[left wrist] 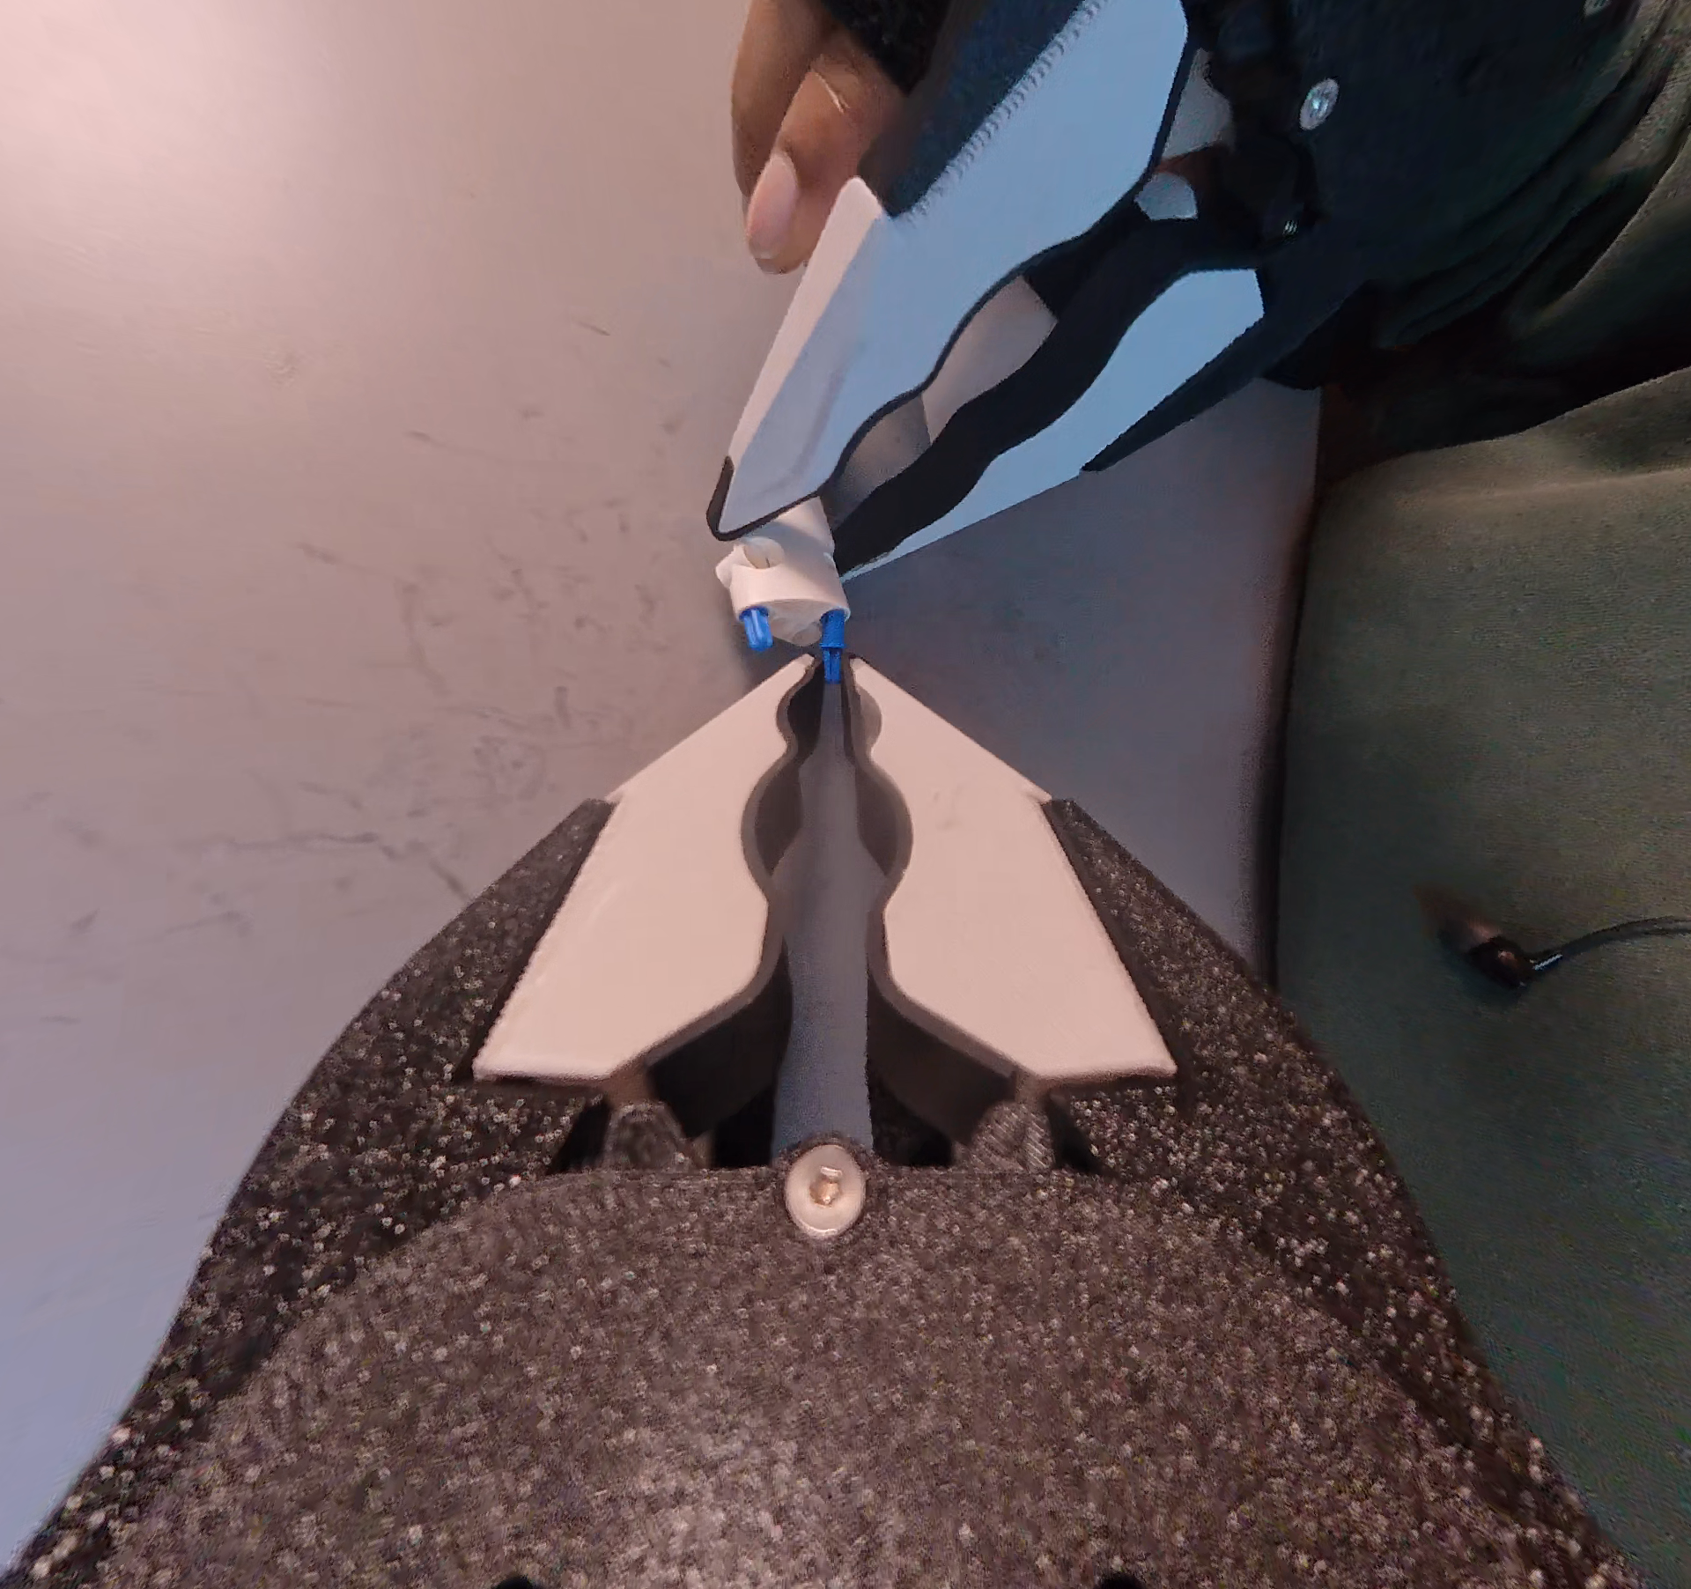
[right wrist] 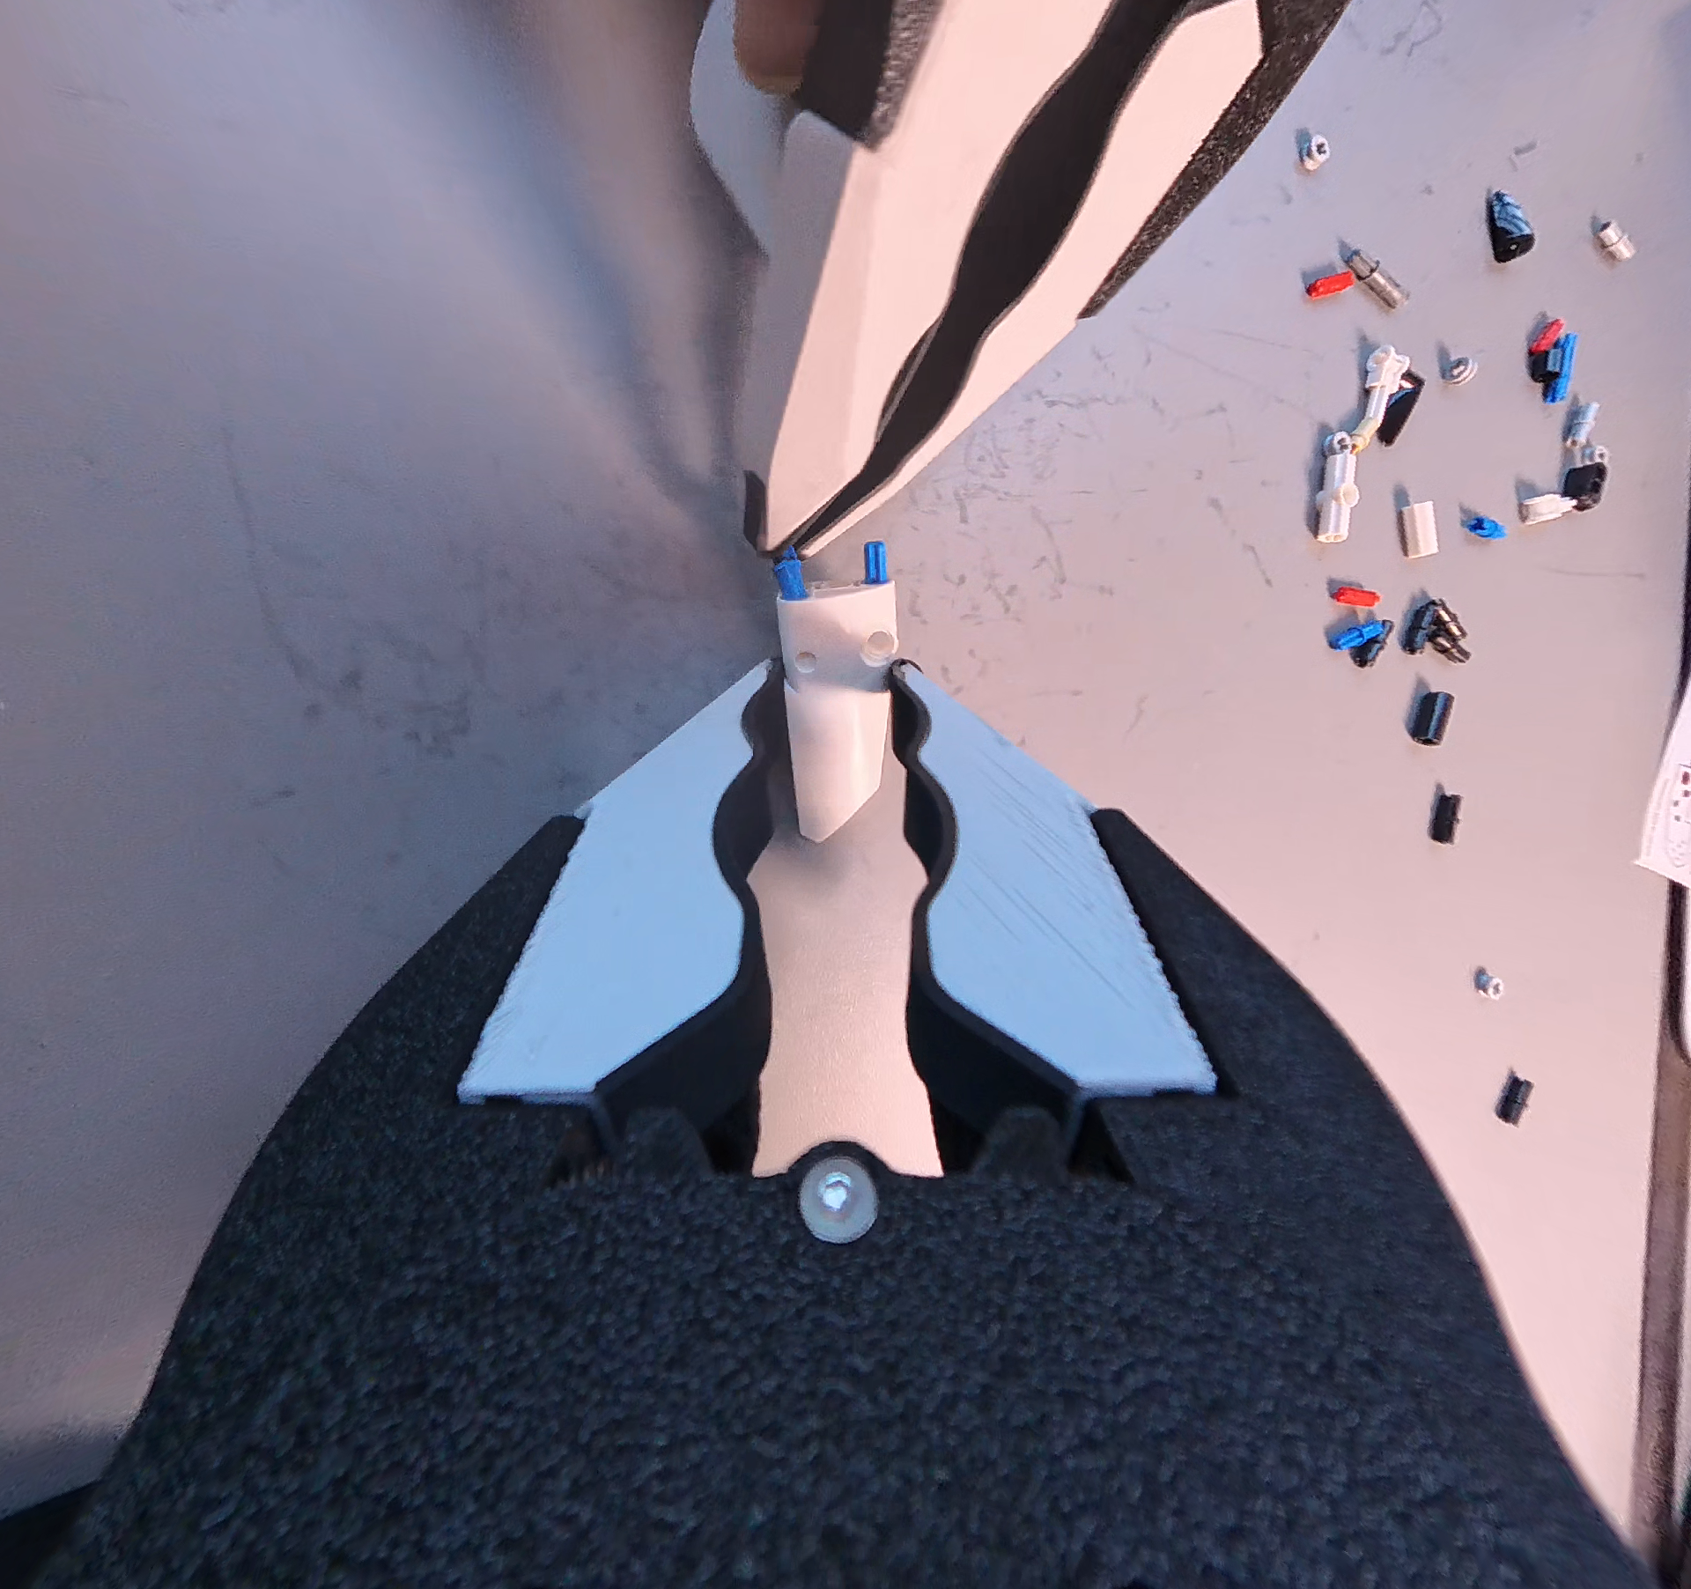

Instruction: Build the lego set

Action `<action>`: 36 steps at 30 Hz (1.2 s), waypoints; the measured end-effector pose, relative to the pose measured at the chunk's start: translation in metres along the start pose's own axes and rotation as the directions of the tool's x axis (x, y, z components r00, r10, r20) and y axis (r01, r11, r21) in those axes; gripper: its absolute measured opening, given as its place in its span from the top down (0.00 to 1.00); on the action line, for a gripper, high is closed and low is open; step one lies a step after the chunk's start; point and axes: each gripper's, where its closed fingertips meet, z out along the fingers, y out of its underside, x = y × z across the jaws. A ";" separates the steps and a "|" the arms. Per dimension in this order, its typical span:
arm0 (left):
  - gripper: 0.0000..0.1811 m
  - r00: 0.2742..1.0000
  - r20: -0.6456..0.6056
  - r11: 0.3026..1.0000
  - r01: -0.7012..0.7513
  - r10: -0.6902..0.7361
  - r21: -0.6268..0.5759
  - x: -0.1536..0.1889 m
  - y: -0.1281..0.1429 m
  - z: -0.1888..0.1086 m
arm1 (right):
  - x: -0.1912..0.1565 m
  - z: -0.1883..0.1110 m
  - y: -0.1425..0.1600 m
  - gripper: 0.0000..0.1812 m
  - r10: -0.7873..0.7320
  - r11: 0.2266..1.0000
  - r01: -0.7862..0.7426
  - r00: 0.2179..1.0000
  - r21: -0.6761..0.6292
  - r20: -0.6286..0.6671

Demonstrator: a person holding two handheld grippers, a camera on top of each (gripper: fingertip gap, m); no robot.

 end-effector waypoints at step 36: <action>0.95 0.975 0.180 0.980 -0.152 0.128 0.127 0.009 0.009 -0.006 | 0.013 -0.022 0.008 0.87 0.250 0.961 -0.256 0.966 0.107 0.059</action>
